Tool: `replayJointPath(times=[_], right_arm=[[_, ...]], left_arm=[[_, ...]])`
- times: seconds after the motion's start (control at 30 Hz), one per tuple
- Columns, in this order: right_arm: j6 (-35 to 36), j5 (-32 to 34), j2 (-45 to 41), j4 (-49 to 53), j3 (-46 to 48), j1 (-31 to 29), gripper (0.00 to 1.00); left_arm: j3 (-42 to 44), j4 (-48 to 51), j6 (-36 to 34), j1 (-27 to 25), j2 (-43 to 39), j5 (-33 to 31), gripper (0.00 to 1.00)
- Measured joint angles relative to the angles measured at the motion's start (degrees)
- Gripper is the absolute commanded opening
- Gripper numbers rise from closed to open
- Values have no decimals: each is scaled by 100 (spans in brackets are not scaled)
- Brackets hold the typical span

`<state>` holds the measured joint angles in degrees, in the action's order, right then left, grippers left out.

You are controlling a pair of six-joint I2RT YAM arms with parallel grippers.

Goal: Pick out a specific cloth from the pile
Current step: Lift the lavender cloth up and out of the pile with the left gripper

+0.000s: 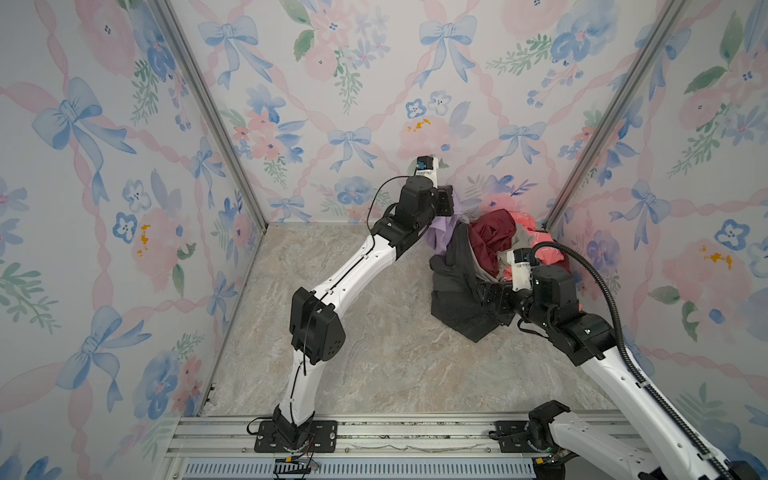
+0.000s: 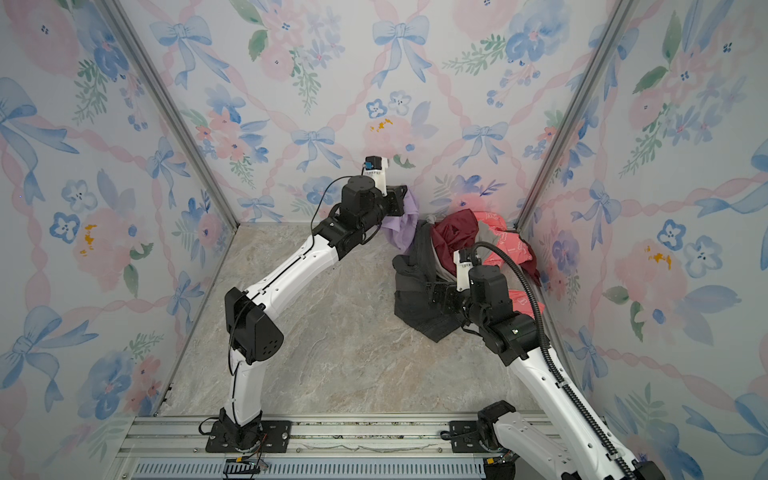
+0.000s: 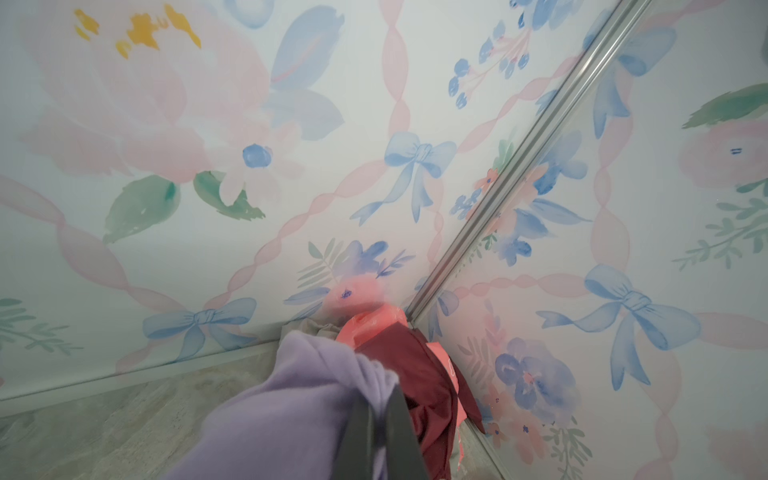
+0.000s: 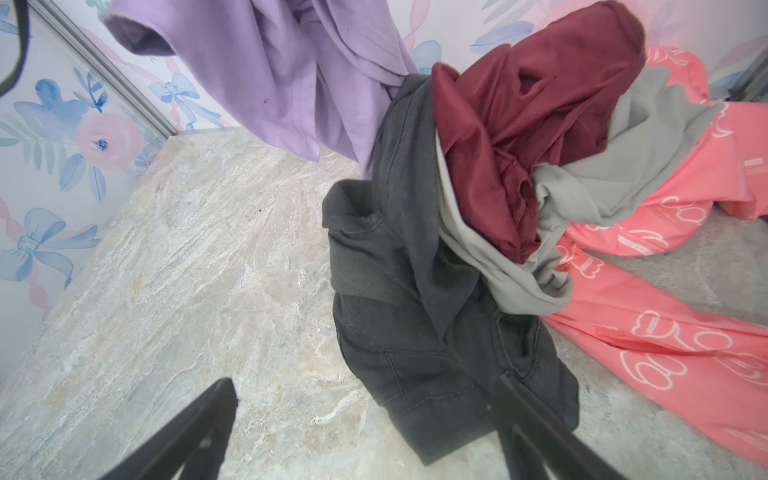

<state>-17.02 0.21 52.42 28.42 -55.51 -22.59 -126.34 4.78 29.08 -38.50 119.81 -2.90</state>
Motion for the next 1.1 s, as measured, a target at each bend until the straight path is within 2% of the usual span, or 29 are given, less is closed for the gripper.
replayJointPath(times=[0.23, 0.53, 0.77, 1.1], right_arm=[[-63, -4, -11, -317, 46, 44, 99], [-190, -155, 162, -868, 37, 70, 100], [-238, -450, 212, -1770, 236, 66, 100], [-306, -564, 798, -2656, 284, -514, 100]], left_arm=[[-417, -48, 0, -9, -107, 116, 0], [-448, -57, -197, -11, -669, 146, 0], [-435, -72, -286, 39, -1191, 144, 0], [-66, 76, -581, 411, -1797, 22, 0]])
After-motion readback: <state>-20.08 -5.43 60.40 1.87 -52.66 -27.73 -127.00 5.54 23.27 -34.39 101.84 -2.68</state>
